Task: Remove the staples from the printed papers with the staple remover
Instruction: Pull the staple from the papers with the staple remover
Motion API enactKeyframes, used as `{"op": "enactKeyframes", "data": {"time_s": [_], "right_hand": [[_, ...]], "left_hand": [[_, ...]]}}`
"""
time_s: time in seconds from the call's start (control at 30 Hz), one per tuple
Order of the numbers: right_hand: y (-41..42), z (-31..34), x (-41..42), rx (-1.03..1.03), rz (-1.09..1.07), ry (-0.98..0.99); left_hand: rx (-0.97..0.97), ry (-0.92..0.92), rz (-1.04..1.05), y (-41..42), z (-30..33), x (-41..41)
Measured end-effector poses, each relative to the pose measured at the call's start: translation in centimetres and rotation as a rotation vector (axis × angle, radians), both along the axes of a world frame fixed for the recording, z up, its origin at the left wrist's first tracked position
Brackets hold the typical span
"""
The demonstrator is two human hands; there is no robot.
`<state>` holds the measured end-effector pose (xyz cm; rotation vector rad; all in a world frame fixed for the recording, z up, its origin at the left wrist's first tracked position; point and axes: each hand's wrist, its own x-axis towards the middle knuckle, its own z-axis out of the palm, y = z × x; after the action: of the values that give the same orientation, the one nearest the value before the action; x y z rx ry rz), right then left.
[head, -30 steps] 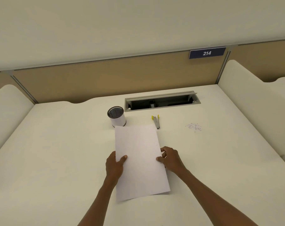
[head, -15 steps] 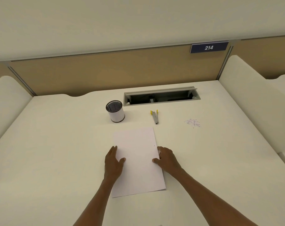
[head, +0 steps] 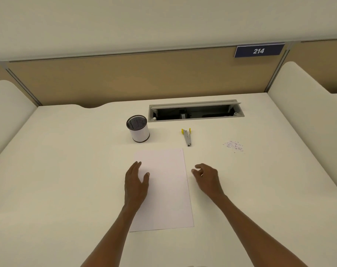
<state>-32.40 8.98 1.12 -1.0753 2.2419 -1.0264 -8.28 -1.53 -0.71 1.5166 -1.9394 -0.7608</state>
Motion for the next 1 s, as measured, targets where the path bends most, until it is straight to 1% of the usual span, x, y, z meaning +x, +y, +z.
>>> {"op": "enactKeyframes", "data": {"time_s": [0.07, 0.13, 0.27, 0.4, 0.5, 0.6, 0.73, 0.87, 0.93, 1.0], "right_hand": [[-1.2, 0.8, -1.8, -0.054, -0.011, 0.074], [-3.1, 1.3, -3.9, -0.092, 0.029, 0.156], [-6.7, 2.2, -7.4, -0.074, 0.233, 0.391], [-10.3, 3.0, -9.4, 0.068, 0.447, 0.699], [-12.7, 3.2, -10.0, 0.141, 0.600, 0.865], [-14.3, 2.6, -10.0, 0.156, 0.694, 0.943], [-15.1, 1.8, -10.0, 0.184, 0.776, 1.003], [-15.0, 1.0, -10.5, 0.103, 0.800, 1.124], [-14.7, 0.9, -10.5, 0.107, 0.781, 1.123], [-14.2, 1.1, -10.0, 0.121, 0.731, 0.993]], "left_hand": [[-0.032, 0.027, -0.041, -0.5, 0.4, -1.7], [-0.030, 0.050, -0.077, -1.3, 0.7, -3.7], [-0.026, 0.049, -0.152, -2.6, 0.4, -7.1], [0.020, 0.072, -0.244, -3.2, -1.0, -9.3], [0.059, 0.091, -0.253, -3.0, -2.3, -9.7], [0.059, 0.043, -0.237, -2.7, -3.2, -9.8], [-0.018, -0.065, -0.267, -2.1, -3.3, -9.9], [-0.078, -0.158, -0.267, -1.9, -3.5, -10.1], [-0.127, -0.218, -0.275, -1.7, -3.6, -10.3], [-0.171, -0.283, -0.292, -1.6, -3.6, -10.4]]}}
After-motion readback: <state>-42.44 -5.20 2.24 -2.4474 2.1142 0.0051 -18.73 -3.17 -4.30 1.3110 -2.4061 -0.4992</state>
